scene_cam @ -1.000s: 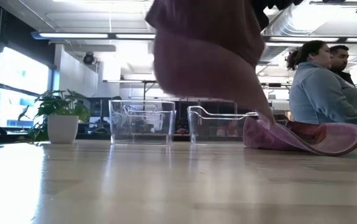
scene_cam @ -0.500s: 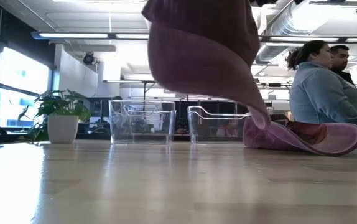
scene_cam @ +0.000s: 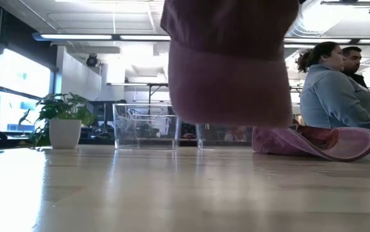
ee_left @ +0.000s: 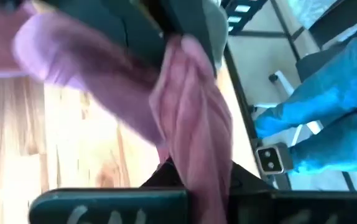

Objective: Pick & Place hat
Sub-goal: Put the left red cap into the right transparent bin

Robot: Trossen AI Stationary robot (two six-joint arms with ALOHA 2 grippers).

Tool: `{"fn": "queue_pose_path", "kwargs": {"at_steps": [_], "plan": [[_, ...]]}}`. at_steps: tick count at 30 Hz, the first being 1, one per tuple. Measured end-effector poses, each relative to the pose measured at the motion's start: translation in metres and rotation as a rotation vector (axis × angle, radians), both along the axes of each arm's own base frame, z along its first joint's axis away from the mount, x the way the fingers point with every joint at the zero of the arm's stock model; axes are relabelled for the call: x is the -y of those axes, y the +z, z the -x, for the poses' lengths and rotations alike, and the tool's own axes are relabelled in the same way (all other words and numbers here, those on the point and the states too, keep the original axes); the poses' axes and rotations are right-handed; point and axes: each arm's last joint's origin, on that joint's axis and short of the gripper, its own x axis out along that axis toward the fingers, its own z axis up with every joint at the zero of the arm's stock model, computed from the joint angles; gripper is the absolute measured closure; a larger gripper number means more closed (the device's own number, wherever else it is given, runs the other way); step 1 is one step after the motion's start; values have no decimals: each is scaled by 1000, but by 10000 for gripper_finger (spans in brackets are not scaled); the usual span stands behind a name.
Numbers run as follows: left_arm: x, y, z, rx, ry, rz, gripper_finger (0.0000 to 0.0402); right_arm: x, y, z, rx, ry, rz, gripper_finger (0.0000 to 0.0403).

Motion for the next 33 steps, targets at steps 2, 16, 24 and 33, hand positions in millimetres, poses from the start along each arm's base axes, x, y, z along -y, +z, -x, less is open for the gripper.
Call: {"fn": "queue_pose_path", "kwargs": {"at_steps": [2, 16, 24, 33], "plan": [[-1, -3, 3, -42, 1, -9, 385, 0, -6, 2, -78, -23, -26, 379], [-41, -26, 42, -511, 189, -368, 269, 31, -2, 32, -326, -416, -181, 395], [-76, 2, 62, -362, 227, -462, 268, 79, 21, 51, -268, -752, -298, 398], [-108, 45, 107, -58, 369, -424, 268, 136, 49, 64, 20, -1102, -407, 400]]}}
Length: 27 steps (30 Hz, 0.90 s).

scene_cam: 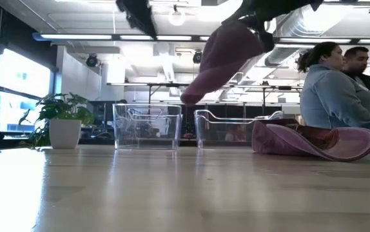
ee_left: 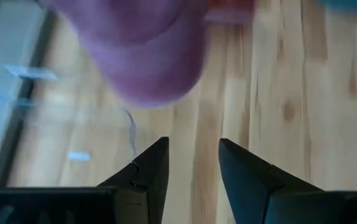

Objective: Pick & Place hat
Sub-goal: Put the left red cap into the right transparent bin

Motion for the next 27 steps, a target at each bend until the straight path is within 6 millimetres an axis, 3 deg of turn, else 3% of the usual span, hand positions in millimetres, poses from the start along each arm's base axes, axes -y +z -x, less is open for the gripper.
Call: {"fn": "queue_pose_path", "kwargs": {"at_steps": [7, 15, 23, 27], "plan": [[-7, 21, 15, 114, 3, -58, 268, 47, 2, 21, 7, -263, 44, 400], [-7, 21, 14, 103, -47, -108, 268, 83, -14, 43, -136, -387, 51, 401], [-23, 26, 12, 171, 21, -119, 268, 108, -41, 16, -131, -308, 44, 401], [-34, 29, 11, 205, 59, -126, 268, 117, -63, 5, -212, -288, 59, 401]]}}
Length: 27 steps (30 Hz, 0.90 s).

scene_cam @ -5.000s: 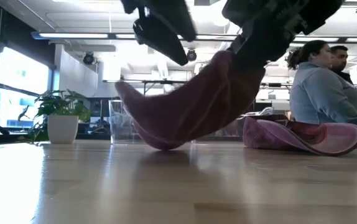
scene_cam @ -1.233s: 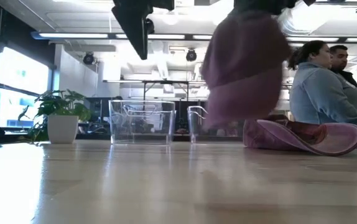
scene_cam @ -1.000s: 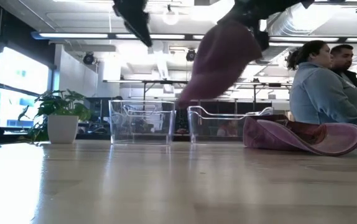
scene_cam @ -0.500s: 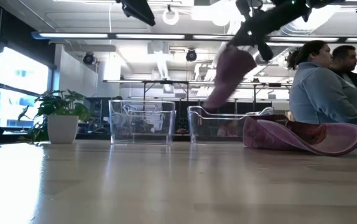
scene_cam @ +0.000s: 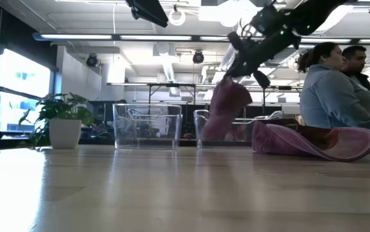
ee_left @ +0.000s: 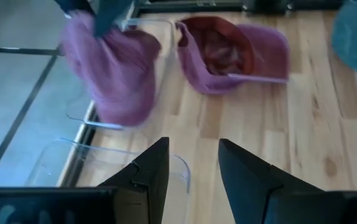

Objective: Pick & Place hat
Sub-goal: Put the left red cap into the right transparent bin

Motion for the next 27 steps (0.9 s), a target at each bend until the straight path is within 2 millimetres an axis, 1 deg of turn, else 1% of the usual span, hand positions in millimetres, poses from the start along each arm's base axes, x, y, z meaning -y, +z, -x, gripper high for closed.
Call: {"fn": "queue_pose_path", "kwargs": {"at_steps": [3, 7, 11, 16, 19, 21, 25, 27], "plan": [[-6, 1, 0, 15, 21, -2, 268, 3, -15, -1, -112, 3, 6, 400], [-9, 1, 1, 15, 37, 3, 268, 3, -24, 0, -206, 45, 28, 394], [-9, 1, 1, 21, 45, 20, 268, -3, -35, 7, -349, 64, -19, 389], [-8, 1, 1, 27, 58, 37, 268, -7, -44, 16, -494, 11, -66, 387], [-8, 1, 1, 28, 60, 39, 268, -5, -43, 17, -505, -22, -56, 383], [-8, 1, 1, 28, 60, 41, 268, -3, -41, 21, -477, -18, -83, 372], [-9, 1, 1, 47, 103, 94, 268, -3, -32, 35, -373, 18, -212, 322], [-12, 0, 2, 60, 144, 138, 268, -4, -27, 44, -328, 52, -273, 294]]}}
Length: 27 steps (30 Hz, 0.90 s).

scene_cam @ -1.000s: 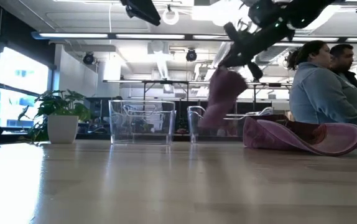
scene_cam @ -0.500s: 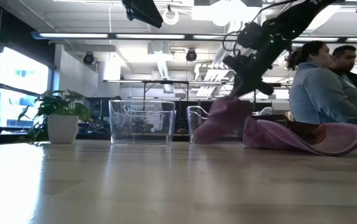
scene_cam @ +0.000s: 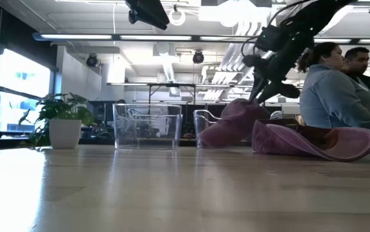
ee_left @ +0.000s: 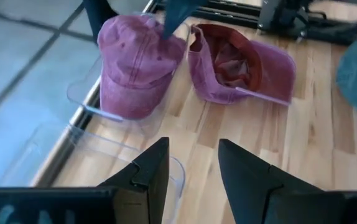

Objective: Pick & Place hat
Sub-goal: Put the left red cap into the right transparent bin

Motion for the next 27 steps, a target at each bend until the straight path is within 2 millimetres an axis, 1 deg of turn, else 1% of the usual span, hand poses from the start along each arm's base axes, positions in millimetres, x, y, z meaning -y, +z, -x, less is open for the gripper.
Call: {"fn": "queue_pose_path", "kwargs": {"at_steps": [2, 4, 5, 7, 9, 11, 13, 15, 17, 18, 19, 21, 23, 25, 27], "plan": [[-3, -1, 1, 5, 23, 57, 268, 0, 7, 8, 80, 35, -48, 269], [-7, -2, 3, 10, 23, 113, 268, 1, 16, 13, 160, 56, -87, 252], [-10, -3, 4, 8, 20, 132, 268, 4, 22, 13, 190, 68, -90, 248], [-14, -4, 7, -1, 6, 168, 268, 9, 37, 12, 230, 94, -33, 248], [-20, -9, 2, -17, -2, 183, 268, 15, 56, 6, 265, 115, 67, 259], [-24, -17, -6, -45, -1, 188, 268, 23, 73, 2, 275, 102, 148, 280], [-25, -26, -10, -88, -5, 191, 268, 32, 85, -4, 251, 91, 228, 309], [-25, -25, -13, -80, -28, 164, 268, 46, 91, -8, 207, 92, 288, 345], [-25, -25, -12, -85, -30, 157, 268, 63, 89, -16, 166, 118, 315, 383], [-26, -25, -12, -87, -25, 155, 268, 72, 87, -19, 146, 134, 329, 392], [-26, -25, -13, -84, -18, 155, 268, 81, 82, -23, 115, 148, 327, 395], [-27, -24, -14, -66, 10, 157, 268, 99, 71, -31, 58, 160, 310, 389], [-28, -22, -15, -32, 51, 165, 268, 116, 56, -38, -4, 184, 290, 391], [-29, -20, -16, -4, 86, 167, 268, 129, 41, -42, -88, 202, 278, 399], [-30, -19, -17, 17, 105, 158, 268, 138, 28, -47, -159, 222, 267, 399]]}}
